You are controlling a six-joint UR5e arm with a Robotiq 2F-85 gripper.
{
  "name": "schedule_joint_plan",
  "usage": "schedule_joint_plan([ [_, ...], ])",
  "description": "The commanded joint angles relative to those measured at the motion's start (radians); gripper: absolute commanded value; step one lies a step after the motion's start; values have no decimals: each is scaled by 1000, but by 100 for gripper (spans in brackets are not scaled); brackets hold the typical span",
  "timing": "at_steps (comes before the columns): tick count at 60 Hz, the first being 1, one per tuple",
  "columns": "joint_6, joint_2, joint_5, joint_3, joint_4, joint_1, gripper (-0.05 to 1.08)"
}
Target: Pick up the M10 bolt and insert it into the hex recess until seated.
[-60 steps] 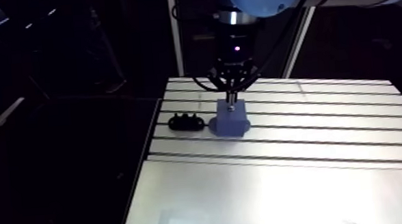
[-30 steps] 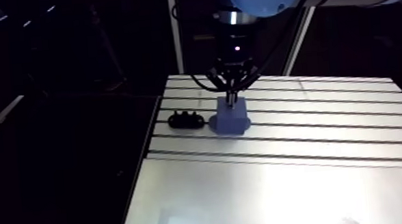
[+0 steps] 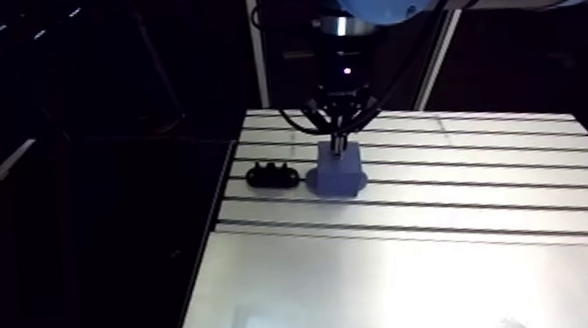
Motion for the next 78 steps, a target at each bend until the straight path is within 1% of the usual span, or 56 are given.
schedule_joint_plan([
  [1, 0, 0, 0, 1, 0, 0, 108],
  [78, -2, 1, 0, 10, 0, -1, 108],
])
